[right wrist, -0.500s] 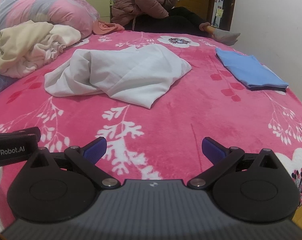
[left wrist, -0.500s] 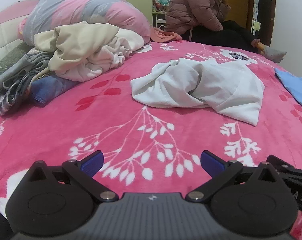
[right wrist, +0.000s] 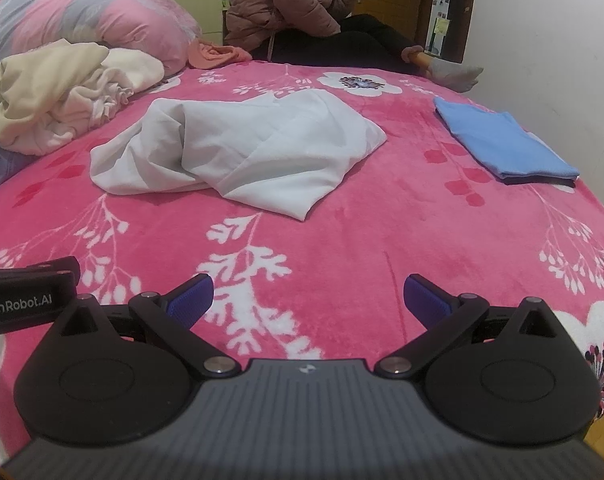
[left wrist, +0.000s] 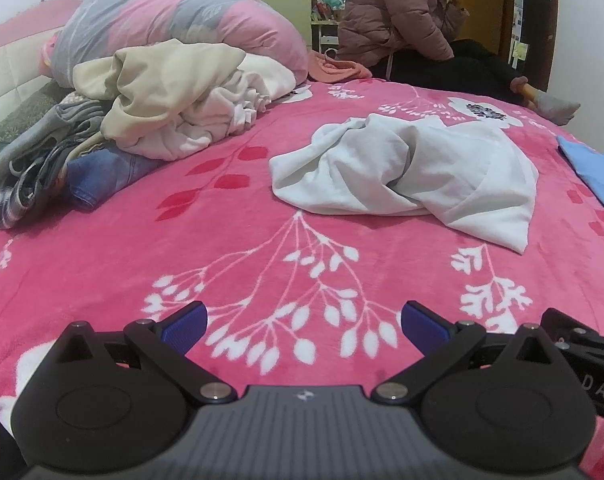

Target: Fold clothes

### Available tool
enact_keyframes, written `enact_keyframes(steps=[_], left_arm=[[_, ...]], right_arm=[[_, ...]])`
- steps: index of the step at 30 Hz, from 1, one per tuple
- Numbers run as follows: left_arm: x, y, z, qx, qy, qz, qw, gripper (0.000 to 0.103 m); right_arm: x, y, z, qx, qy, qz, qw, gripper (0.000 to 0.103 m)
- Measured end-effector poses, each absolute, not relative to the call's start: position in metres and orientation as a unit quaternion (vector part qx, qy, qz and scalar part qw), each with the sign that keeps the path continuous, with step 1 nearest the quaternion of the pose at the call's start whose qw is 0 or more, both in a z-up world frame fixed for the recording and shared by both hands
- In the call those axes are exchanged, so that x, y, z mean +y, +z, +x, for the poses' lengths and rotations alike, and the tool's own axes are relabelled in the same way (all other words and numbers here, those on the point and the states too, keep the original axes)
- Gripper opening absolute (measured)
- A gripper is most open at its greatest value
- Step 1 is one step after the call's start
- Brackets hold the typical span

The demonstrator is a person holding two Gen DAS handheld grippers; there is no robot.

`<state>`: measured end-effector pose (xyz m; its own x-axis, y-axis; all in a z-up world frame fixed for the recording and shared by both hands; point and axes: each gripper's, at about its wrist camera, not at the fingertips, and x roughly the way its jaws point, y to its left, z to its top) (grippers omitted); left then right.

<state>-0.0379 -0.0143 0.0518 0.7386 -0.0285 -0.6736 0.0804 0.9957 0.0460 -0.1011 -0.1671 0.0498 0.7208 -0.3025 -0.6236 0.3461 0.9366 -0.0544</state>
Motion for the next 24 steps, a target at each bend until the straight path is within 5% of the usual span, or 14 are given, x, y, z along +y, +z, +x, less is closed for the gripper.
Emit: enact_keyframes(steps=[24], left_arm=[[-0.010, 0.039, -0.013, 0.368, -0.031, 0.033, 0.929, 0.103]], right_arm=[[-0.168, 0.038, -0.076, 0.346, -0.174, 0.035, 0.921, 0.102]])
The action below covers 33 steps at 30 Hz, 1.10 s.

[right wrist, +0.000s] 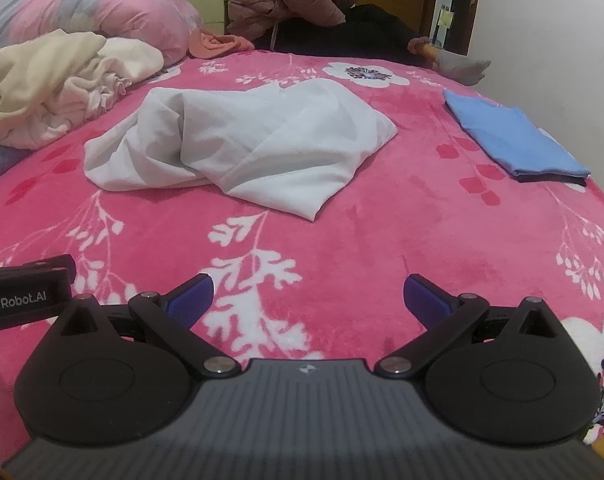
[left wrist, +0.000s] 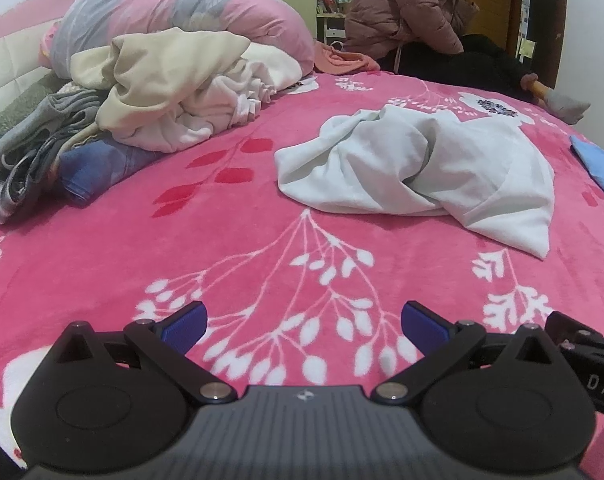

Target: Fold clothes

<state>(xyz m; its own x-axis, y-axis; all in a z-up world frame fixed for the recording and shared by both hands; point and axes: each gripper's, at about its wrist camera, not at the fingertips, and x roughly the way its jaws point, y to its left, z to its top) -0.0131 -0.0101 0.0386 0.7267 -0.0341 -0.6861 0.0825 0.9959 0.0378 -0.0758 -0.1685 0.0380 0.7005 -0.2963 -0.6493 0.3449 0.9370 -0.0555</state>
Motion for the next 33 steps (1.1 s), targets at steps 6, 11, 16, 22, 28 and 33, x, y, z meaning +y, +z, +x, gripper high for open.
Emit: enact_keyframes(steps=[6, 11, 16, 22, 28, 33], left_arm=[[-0.006, 0.035, -0.005, 0.351, -0.056, 0.004, 0.935, 0.103], [0.000, 0.033, 0.008, 0.335, -0.076, -0.034, 0.939, 0.103], [0.018, 0.040, 0.023, 0.285, -0.100, -0.123, 0.945, 0.103], [-0.001, 0.055, 0.071, 0.260, -0.118, -0.074, 0.955, 0.103], [-0.033, 0.056, 0.132, 0.257, -0.164, -0.070, 0.950, 0.085], [-0.065, 0.041, 0.173, 0.293, -0.178, -0.034, 0.939, 0.055]], right_arm=[[-0.173, 0.033, -0.066, 0.347, -0.175, 0.039, 0.921, 0.102], [-0.185, 0.032, -0.067, 0.315, -0.158, 0.062, 0.934, 0.102], [-0.207, 0.035, -0.063, 0.267, -0.137, 0.084, 0.950, 0.102], [-0.246, 0.052, -0.021, 0.230, -0.092, 0.105, 0.963, 0.102], [-0.269, 0.057, 0.057, 0.234, -0.051, 0.096, 0.966, 0.097], [-0.275, 0.038, 0.114, 0.277, -0.035, 0.073, 0.957, 0.072]])
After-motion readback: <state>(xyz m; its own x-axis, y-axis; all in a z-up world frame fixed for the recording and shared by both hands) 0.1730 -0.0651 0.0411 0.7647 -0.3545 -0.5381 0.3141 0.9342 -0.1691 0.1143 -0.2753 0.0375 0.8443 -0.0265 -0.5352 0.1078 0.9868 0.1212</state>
